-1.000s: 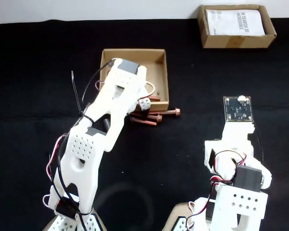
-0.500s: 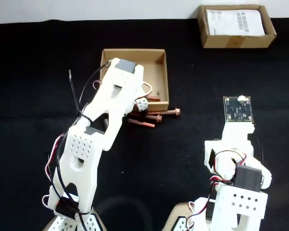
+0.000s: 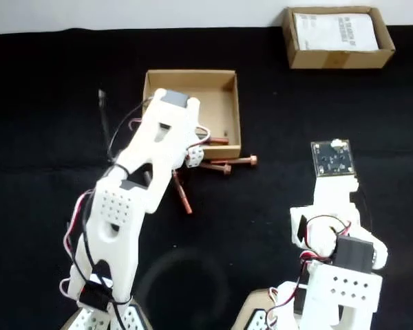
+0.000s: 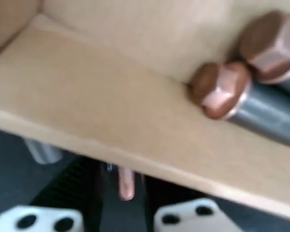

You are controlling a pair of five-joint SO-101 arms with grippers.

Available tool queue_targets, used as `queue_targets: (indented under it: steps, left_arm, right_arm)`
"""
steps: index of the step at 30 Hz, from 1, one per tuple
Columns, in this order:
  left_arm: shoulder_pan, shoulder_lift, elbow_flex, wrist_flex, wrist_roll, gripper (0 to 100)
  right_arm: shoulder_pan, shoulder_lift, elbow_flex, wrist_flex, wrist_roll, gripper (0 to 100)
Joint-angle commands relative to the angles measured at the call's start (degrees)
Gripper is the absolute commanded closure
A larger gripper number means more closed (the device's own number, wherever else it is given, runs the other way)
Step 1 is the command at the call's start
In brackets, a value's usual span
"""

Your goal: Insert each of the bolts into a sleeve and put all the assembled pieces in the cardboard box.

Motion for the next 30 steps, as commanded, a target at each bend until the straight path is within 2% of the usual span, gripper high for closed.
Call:
queue_targets:
  steps: [1, 5, 15, 17, 20, 23, 26, 30]
  left_arm:
    - [-1.0, 0.7, 2.6, 1.0, -1.2, 96]
    - [0.7, 0.8, 2.9, 1.0, -6.6, 96]
    - [3.9, 0.5, 2.5, 0.8, -7.6, 99]
    - [4.2, -0.6, 1.9, 0.8, -9.7, 99]
    - [4.5, -5.2, -0.1, 0.8, -12.8, 99]
    - [4.5, -12.2, -3.8, 0.7, -15.7, 99]
    - [4.5, -19.6, -6.5, 0.7, -19.4, 99]
    - [5.1, -29.6, -6.0, 0.8, -24.4, 99]
  right_arm:
    - [0.2, -1.3, -0.9, 0.3, 0.7, 99.2]
    - [0.2, -1.3, -0.9, 0.3, 2.8, 99.2]
    - [0.2, -1.0, -0.9, -0.9, 2.4, 99.2]
    - [-0.7, -1.3, -0.4, -4.0, -1.1, 99.2]
    - [-2.7, -1.3, -0.3, -5.8, -11.3, 99.2]
    - [-8.3, -1.4, -0.3, -5.3, -19.2, 99.2]
    - [-15.3, -1.4, -0.8, -3.4, -20.5, 99.2]
    - [-20.4, -2.0, -0.7, -2.9, -20.5, 99.2]
